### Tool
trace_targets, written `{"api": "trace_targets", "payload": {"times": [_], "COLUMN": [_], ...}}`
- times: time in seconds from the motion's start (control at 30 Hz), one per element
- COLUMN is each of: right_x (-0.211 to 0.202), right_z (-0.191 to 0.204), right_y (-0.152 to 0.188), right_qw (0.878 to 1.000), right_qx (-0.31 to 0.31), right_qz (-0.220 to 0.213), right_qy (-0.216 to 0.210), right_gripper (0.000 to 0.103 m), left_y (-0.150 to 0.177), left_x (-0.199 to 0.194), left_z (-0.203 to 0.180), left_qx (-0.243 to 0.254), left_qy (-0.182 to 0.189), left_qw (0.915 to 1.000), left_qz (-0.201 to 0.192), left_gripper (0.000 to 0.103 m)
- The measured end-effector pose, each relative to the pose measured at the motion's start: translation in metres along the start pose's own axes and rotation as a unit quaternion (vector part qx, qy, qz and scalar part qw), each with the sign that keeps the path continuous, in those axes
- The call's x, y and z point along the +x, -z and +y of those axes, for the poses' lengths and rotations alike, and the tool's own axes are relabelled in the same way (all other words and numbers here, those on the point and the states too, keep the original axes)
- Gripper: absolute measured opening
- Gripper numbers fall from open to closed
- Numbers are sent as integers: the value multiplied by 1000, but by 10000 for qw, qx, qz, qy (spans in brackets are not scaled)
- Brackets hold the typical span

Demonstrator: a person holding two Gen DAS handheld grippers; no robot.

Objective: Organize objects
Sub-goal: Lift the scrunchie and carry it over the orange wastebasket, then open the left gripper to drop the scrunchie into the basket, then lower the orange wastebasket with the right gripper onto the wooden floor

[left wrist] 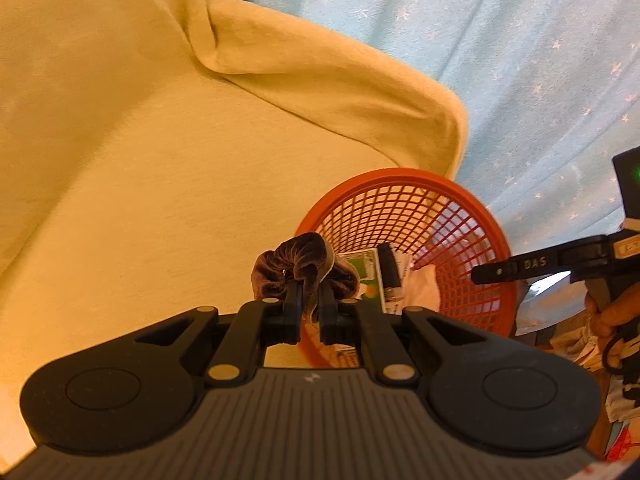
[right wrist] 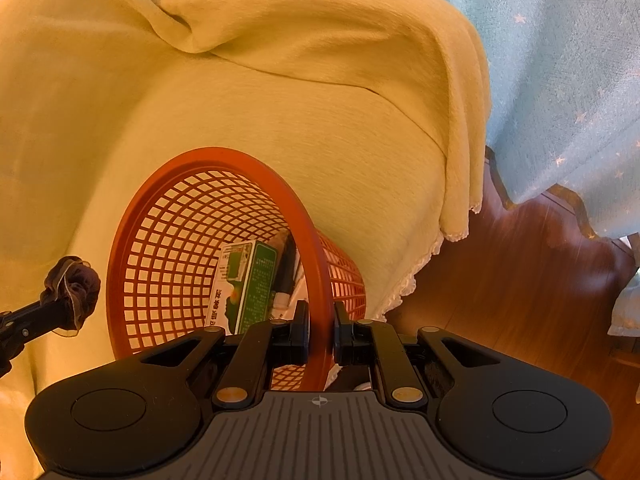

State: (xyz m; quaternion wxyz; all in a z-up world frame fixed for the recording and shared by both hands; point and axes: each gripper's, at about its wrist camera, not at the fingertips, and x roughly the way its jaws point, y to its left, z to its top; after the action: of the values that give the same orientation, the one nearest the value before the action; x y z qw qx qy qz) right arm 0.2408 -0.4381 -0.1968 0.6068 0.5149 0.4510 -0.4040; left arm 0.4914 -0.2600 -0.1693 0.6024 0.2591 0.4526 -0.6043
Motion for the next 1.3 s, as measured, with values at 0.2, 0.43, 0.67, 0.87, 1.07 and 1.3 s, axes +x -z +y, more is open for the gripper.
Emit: {"api": "trace_targets", "payload": {"times": [0.2, 0.43, 0.67, 0.87, 1.07, 1.3], "right_x": [0, 0, 1, 2, 3, 8], "right_z": [0, -2, -2, -1, 0, -9], "right_y": [1, 2, 1, -1, -2, -2], "right_qw": [10000, 10000, 10000, 10000, 9998, 9994], "right_qx": [7, 24, 8, -60, -169, -124], "right_qz": [-1, 6, 25, 60, 117, 269], "right_qy": [-1, -15, -29, -43, -62, -168], "right_gripper": [7, 7, 7, 8, 8, 8], "left_y": [-5, -5, 3, 12, 22, 33], "left_x": [2, -1, -7, -13, -17, -23], "left_z": [-14, -7, 18, 37, 47, 53], "left_qx": [172, 59, -157, -416, -644, -936], "left_qy": [312, 209, -151, -421, -662, -911], "left_qw": [9993, 9997, 9997, 9982, 9957, 9914], "left_qz": [-106, -143, -51, 25, 93, 123], "left_gripper": [20, 27, 27, 27, 27, 27]}}
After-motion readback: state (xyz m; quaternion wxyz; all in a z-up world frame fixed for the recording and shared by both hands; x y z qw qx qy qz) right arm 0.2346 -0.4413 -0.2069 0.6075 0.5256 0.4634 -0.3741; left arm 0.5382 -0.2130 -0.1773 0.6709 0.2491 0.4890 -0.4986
